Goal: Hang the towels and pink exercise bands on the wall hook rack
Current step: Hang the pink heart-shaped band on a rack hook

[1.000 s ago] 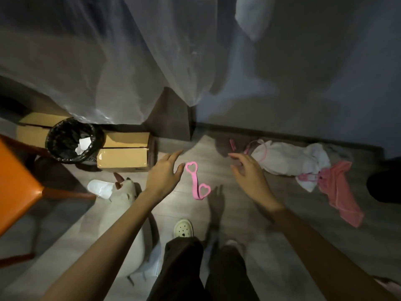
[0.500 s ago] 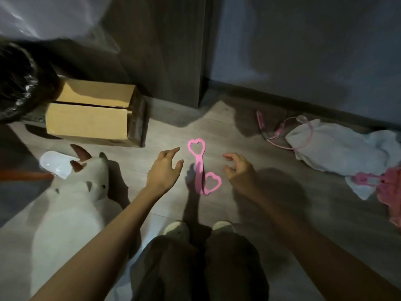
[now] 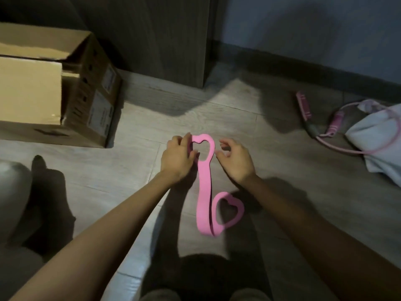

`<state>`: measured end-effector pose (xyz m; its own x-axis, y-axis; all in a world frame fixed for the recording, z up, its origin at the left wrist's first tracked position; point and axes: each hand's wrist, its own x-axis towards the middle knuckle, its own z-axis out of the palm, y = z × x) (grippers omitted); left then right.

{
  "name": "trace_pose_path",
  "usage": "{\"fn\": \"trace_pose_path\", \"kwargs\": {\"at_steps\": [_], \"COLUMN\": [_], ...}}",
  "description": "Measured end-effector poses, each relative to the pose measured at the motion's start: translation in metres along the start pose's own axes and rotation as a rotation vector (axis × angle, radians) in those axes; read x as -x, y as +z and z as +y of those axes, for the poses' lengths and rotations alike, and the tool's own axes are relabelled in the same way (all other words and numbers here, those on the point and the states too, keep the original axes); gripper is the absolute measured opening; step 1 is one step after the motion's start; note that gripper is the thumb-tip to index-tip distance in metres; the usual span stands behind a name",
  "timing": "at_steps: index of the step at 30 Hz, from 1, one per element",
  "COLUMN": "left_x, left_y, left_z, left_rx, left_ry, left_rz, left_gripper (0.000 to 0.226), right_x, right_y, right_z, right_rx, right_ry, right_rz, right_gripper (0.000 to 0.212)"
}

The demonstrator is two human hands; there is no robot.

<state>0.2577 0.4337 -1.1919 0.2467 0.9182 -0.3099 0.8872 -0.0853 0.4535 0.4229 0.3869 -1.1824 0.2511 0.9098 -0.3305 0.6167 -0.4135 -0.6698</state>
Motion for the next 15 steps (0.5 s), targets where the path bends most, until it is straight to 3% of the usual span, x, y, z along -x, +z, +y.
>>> {"fn": "trace_pose_path", "kwargs": {"at_steps": [4, 7, 10, 15], "left_x": [-0.021, -0.024, -0.023, 0.011], "left_y": [0.022, 0.027, 0.021, -0.025], "left_z": [-0.011, -0.014, -0.016, 0.006], "left_rx": [-0.021, 0.054, 0.141, 0.302], "left_ry": [0.018, 0.017, 0.03, 0.056], "left_rz": [0.148, 0.205, 0.14, -0.027], "left_gripper": [0.044, 0.031, 0.022, 0.021], "right_x": [-0.029, -0.04, -0.04, -0.004], "right_y": [0.027, 0.036, 0.032, -0.009], "right_z": [0.013, 0.015, 0.012, -0.018], "right_rx": [0.091, 0.141, 0.076, -0.102], "right_ry": [-0.085, -0.115, -0.101, 0.042], "right_rz": [0.079, 0.111, 0.08, -0.089], "right_gripper": [0.047, 0.035, 0.012, 0.017]}}
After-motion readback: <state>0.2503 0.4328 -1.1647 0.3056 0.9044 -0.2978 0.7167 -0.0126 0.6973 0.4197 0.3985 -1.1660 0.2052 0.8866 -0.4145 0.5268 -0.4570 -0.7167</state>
